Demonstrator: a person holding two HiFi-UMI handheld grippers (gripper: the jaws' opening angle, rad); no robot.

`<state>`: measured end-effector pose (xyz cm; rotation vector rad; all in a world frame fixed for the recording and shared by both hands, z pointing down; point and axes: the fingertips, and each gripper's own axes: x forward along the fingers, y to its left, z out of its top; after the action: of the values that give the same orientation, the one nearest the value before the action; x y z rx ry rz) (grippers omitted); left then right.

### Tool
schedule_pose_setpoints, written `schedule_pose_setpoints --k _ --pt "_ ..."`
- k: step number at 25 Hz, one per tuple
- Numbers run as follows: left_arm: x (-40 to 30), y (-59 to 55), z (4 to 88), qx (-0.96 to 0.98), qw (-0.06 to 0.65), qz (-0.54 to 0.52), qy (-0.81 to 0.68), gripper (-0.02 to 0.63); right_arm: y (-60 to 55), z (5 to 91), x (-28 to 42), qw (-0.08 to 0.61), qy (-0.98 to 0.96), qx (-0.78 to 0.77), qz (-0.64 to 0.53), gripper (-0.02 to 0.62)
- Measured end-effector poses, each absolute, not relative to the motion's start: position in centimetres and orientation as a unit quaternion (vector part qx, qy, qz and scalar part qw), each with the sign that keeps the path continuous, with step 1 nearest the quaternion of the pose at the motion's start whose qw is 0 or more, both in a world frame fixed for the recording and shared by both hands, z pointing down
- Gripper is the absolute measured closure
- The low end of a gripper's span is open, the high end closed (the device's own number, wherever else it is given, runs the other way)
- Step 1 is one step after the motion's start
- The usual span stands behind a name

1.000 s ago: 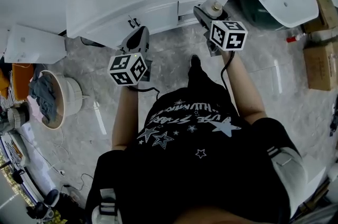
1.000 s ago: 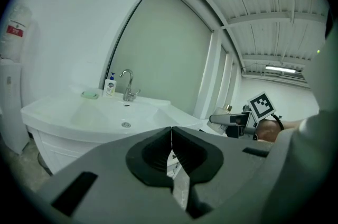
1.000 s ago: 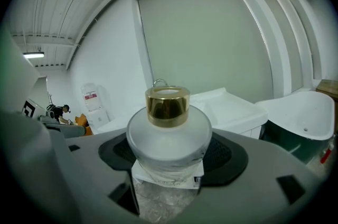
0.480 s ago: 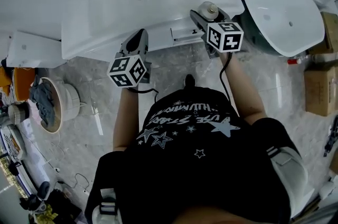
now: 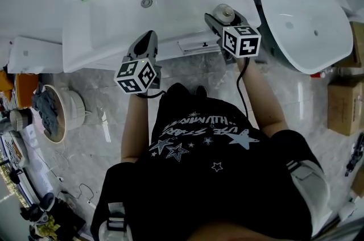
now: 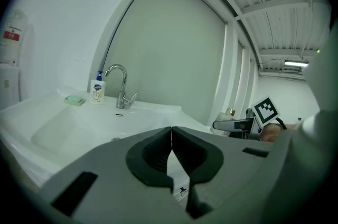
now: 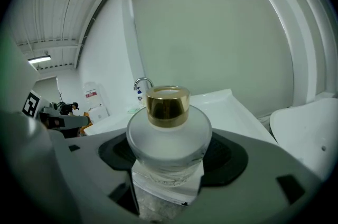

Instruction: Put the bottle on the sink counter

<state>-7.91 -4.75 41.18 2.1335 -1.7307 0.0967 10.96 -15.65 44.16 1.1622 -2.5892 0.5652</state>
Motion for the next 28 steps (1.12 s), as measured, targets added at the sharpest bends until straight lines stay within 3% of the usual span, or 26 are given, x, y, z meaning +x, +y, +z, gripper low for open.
schedule_pose_setpoints --k 28 --pt "-10.6 -30.5 41.5 0.810 0.195 0.030 -0.552 0.597 -36.3 46.9 8.3 0.170 -0.853 0.454 0.192 0.276"
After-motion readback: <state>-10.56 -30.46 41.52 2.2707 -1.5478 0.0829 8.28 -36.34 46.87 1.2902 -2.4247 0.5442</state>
